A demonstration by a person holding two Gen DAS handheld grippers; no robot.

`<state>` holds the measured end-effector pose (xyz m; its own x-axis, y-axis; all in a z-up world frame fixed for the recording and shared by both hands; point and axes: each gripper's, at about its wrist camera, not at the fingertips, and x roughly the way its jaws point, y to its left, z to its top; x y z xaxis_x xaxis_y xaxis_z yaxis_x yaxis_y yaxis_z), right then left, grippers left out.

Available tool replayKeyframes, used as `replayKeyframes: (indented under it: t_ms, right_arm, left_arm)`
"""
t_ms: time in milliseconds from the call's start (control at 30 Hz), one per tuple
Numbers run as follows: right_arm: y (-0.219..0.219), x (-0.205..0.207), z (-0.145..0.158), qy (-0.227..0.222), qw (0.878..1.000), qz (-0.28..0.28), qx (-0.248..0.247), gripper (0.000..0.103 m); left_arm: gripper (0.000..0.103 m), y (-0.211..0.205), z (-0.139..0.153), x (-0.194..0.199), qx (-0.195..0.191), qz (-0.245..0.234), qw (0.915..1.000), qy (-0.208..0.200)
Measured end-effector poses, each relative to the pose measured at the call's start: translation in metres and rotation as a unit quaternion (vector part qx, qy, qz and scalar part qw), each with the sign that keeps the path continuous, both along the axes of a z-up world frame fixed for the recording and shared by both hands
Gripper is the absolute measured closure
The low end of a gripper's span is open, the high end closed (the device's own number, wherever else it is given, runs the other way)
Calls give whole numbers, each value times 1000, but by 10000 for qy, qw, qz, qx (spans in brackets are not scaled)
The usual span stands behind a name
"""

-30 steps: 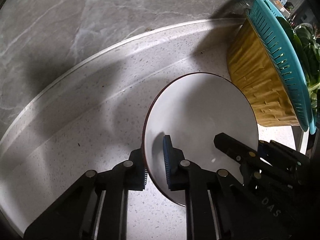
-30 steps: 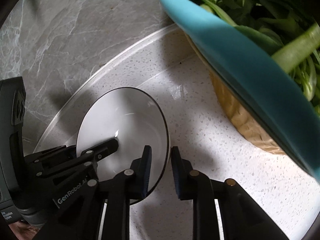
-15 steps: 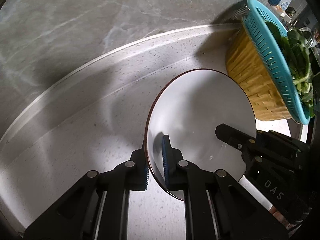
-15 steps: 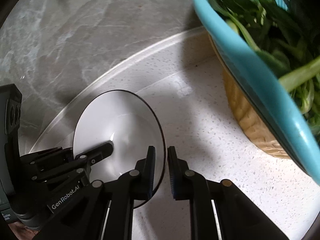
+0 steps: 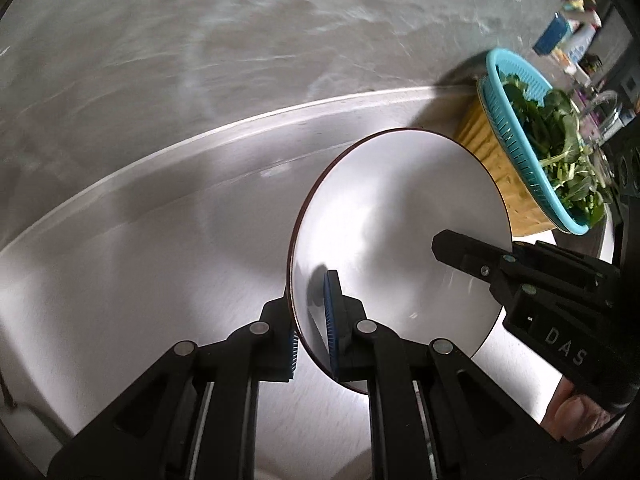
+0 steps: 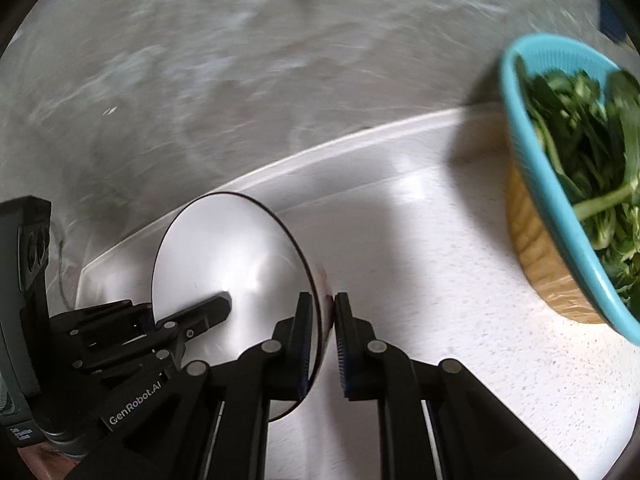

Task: Organize plates and bowls
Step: 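Lift the red-rimmed bowl and carry it over the white bowl on the stack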

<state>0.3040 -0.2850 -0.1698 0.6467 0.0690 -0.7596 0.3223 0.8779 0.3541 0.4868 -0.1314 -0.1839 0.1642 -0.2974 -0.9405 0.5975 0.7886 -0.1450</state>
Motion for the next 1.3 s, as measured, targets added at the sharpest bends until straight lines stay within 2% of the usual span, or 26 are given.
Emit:
replayKeyframes:
  t_ms: [200, 400, 700, 900, 1033, 1167, 1300]
  right_arm:
    - [58, -5, 17, -144, 9973, 708, -130, 91]
    - [117, -12, 25, -151, 9887, 1473, -221, 92]
    - [202, -26, 20, 219, 9633, 2627, -507, 92]
    - [232, -40, -1, 642, 9480, 3039, -694, 92]
    - [240, -47, -12, 846, 9431, 3128, -745, 92]
    - [241, -43, -20, 985, 9415, 3114, -830, 92]
    - [243, -39, -32, 1137, 9402, 3091, -865, 92]
  left_arm:
    - [93, 69, 27, -27, -38, 596, 9981, -170]
    - [93, 154, 50, -62, -63, 1303, 9913, -188]
    - [93, 242, 50, -136, 8, 2075, 9782, 100]
    - [93, 269, 33, -180, 16, 2294, 9724, 416]
    - [93, 279, 21, -200, -34, 2389, 9695, 550]
    - [93, 284, 8, -209, -2, 2408, 9687, 608]
    - [93, 261, -13, -198, 62, 2350, 9692, 740]
